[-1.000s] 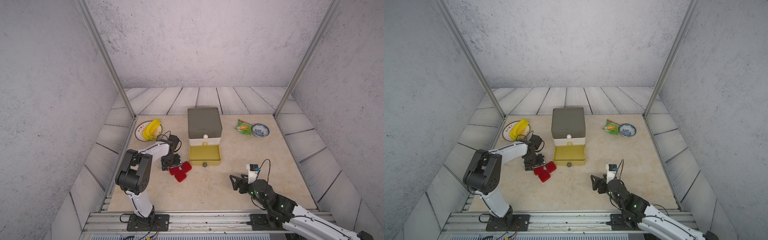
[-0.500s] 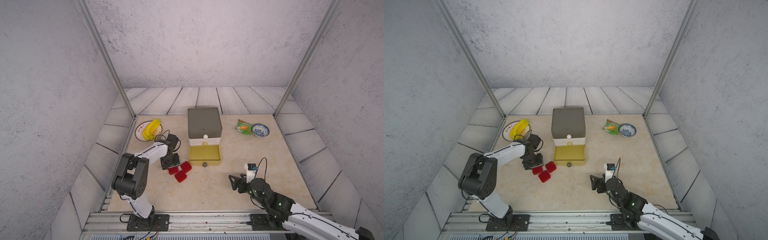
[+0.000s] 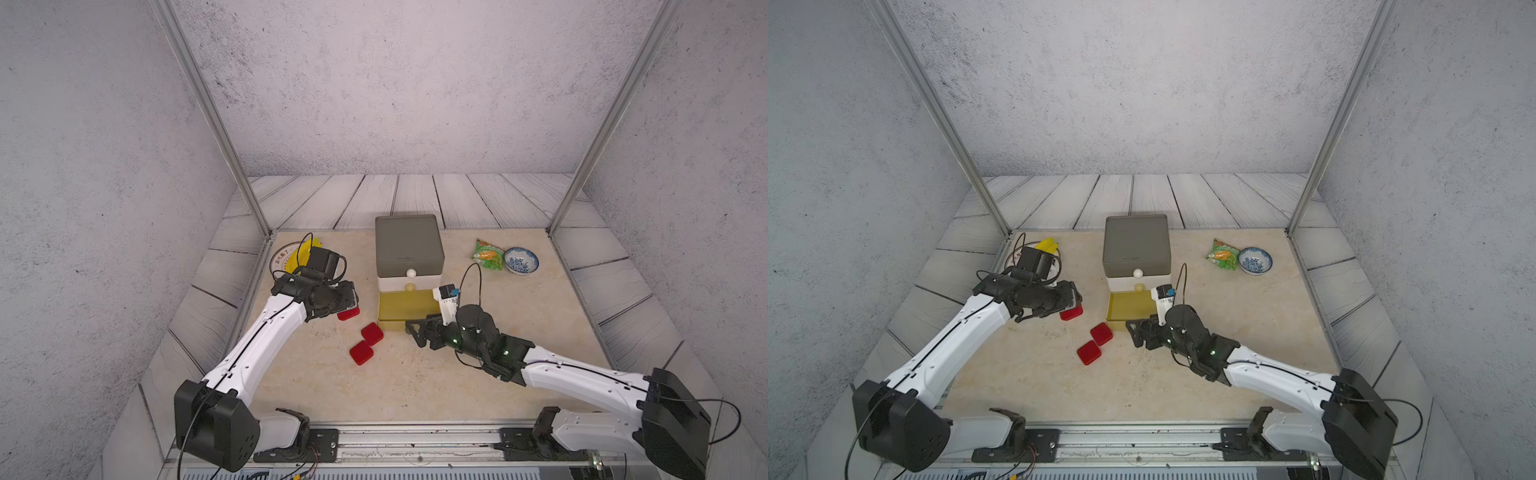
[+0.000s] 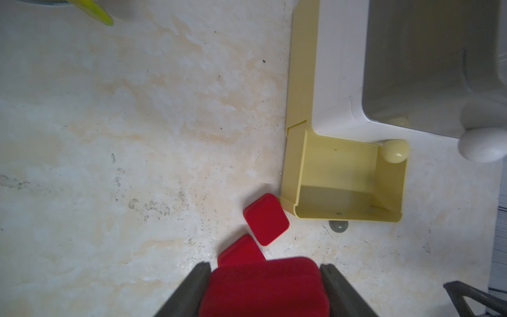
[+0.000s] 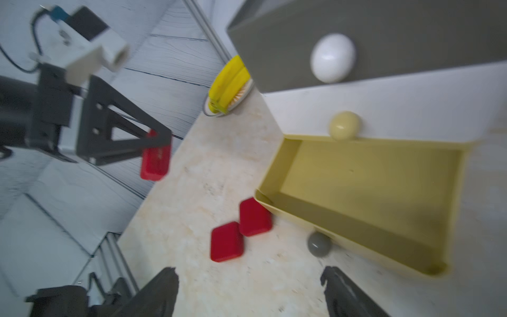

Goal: Place the brooch boxes into the drawer by color
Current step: Pick up the brooch box from the center of the board.

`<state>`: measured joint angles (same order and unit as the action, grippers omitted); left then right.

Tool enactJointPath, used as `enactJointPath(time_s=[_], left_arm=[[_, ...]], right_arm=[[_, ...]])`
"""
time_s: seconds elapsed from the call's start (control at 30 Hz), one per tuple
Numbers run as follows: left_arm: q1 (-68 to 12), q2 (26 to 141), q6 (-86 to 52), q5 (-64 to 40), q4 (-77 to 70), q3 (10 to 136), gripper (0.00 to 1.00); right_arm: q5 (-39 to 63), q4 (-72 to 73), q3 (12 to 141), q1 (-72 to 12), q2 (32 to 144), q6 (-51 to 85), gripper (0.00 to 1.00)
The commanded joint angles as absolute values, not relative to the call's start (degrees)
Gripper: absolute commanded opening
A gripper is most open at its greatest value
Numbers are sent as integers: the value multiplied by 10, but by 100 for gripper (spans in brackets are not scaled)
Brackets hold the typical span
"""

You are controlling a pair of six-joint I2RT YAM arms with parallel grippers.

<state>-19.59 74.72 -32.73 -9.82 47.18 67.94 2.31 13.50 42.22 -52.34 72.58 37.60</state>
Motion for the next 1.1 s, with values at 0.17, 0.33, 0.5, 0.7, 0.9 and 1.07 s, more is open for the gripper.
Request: enactJointPath(time_s=[0.17,0.33,0.5,0.7,0.9,1.07], left_arm=[[-205,737,-321,-138,500,710,44],[-205,744,-321,-139,489,720,44],[-204,763,-323,-138,479,736,44],[-205,774,-327,-140,470,744,44],[-205,777,-325,-139,475,750,44],[-205,776,-322,-138,480,756,44]], right_arm=[[130,248,539,-529,859,406,81],[129,271,555,-542,893,423,77],[119,279,562,-546,904,423,75],[109,285,580,-547,924,423,73],[103,294,608,-548,961,434,68],[102,312,615,-547,978,442,65]])
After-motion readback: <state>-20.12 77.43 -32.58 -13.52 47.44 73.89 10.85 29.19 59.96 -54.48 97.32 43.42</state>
